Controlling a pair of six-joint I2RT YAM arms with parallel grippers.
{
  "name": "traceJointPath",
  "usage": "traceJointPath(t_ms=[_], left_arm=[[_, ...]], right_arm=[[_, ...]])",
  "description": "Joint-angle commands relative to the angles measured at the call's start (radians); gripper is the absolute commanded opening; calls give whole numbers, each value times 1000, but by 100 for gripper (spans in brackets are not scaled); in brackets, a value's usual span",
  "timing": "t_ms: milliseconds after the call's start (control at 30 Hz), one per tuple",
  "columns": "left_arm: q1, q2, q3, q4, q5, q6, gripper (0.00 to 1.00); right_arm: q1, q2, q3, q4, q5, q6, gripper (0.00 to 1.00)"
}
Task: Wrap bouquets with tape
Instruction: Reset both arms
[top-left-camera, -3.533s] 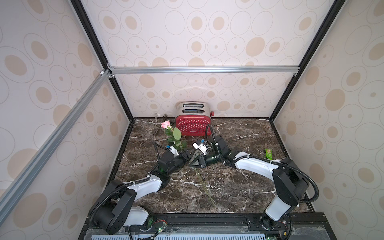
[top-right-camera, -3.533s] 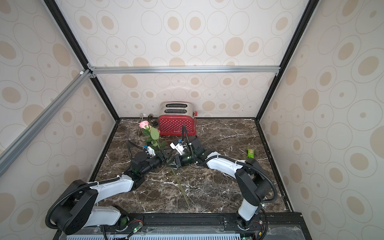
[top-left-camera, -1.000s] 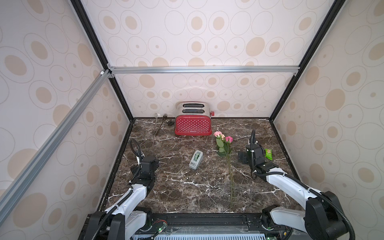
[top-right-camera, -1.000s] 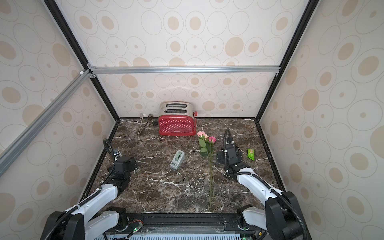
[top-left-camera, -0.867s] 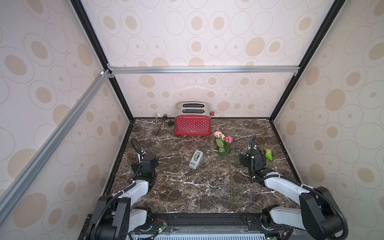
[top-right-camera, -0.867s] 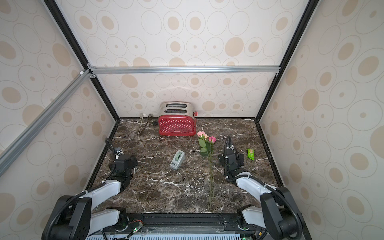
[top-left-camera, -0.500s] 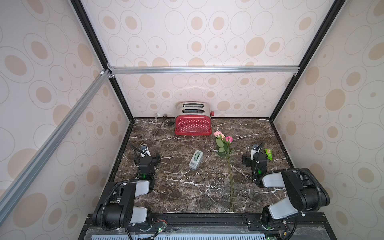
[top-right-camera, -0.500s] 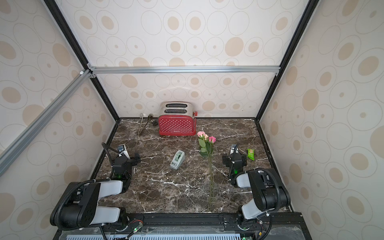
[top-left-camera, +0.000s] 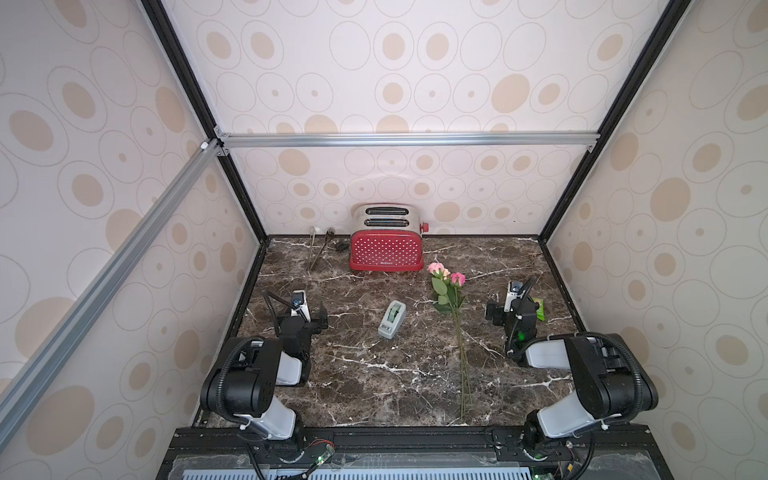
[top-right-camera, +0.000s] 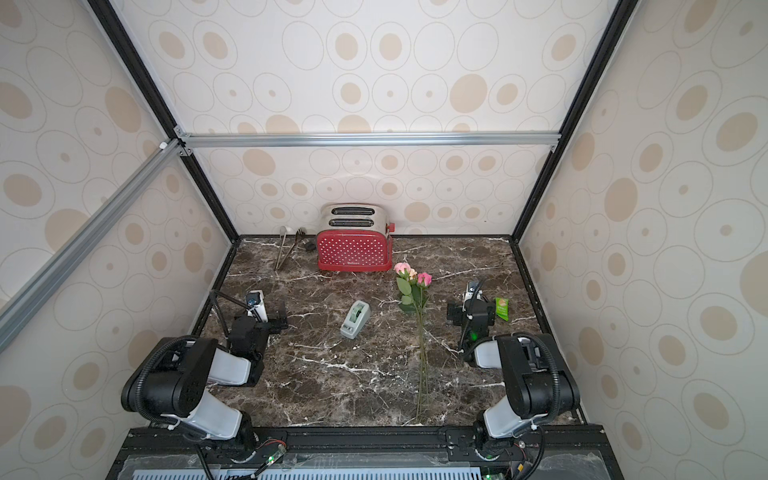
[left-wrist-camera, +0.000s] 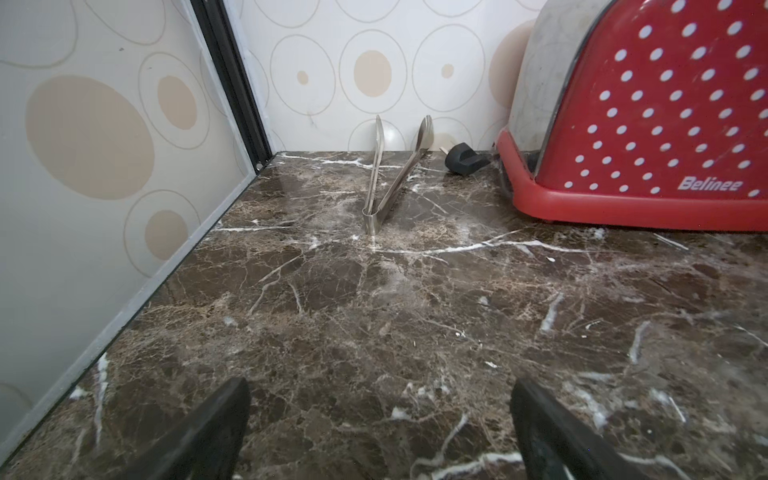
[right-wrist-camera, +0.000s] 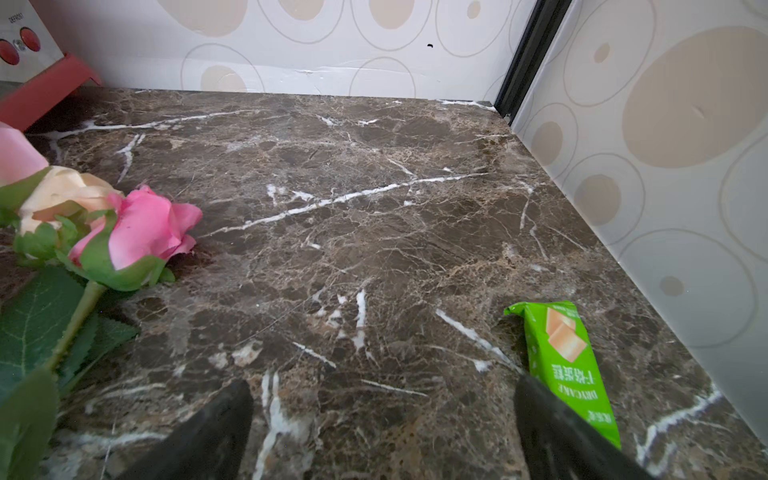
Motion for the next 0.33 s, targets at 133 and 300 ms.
traceJointPath(t_ms=[133,300], left_arm=[[8,-2,16,106,21,36,99],[8,-2,14,109,21,37,99]], right_arm=[[-4,-7,10,2,-9,8,100],[-5,-7,12,-3,-16,12,100]])
